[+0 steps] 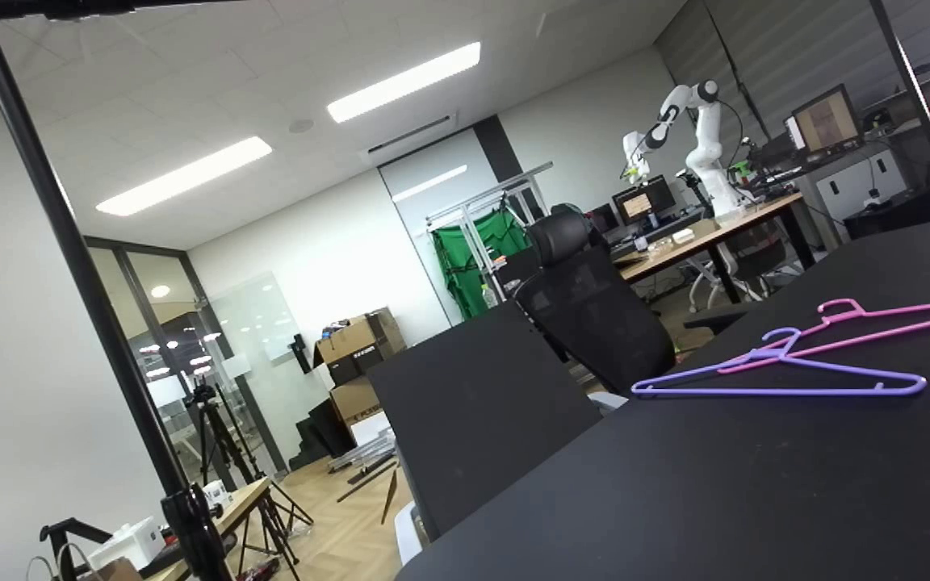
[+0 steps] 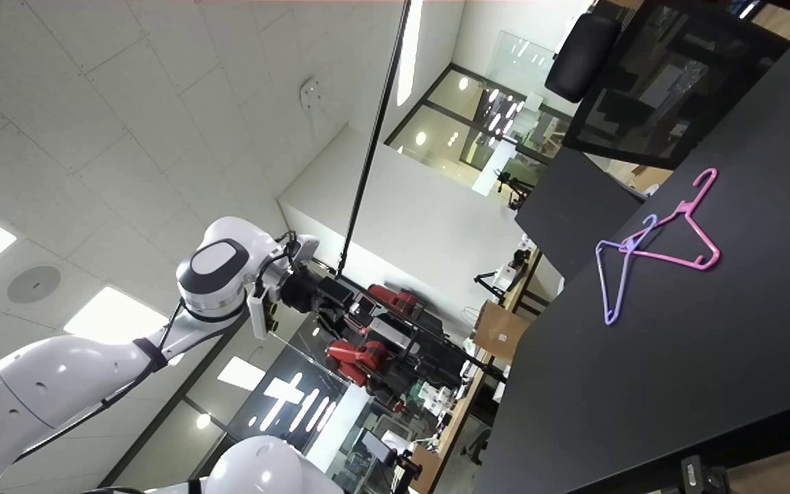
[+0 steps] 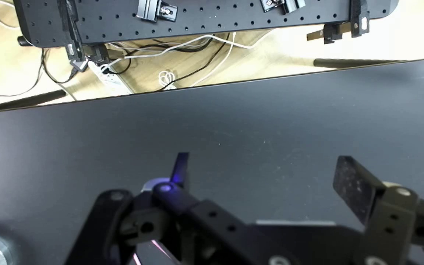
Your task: Hang up the blue hang wire on the rack
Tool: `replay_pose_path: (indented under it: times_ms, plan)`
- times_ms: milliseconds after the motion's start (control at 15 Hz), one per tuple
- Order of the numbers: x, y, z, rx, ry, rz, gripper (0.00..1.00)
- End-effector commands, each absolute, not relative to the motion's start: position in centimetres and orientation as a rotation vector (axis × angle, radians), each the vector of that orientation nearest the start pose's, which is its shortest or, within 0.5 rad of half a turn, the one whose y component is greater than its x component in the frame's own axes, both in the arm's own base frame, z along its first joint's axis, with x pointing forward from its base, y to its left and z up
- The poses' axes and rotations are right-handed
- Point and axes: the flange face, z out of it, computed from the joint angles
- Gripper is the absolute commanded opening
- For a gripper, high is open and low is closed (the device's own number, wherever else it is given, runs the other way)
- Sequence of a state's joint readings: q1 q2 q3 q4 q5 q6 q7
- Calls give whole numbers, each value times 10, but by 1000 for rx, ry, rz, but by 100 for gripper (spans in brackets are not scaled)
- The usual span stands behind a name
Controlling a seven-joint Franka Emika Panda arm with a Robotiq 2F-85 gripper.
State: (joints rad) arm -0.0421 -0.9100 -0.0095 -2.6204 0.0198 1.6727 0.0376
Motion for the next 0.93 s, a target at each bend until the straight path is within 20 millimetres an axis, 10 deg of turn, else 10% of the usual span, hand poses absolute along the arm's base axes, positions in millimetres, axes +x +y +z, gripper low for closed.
replay_pose_path:
  times_ms: [0, 867]
  plan:
    - [277, -13, 511, -3111, 136, 60, 100]
    - [287, -16, 507, -3126, 79, 58, 100]
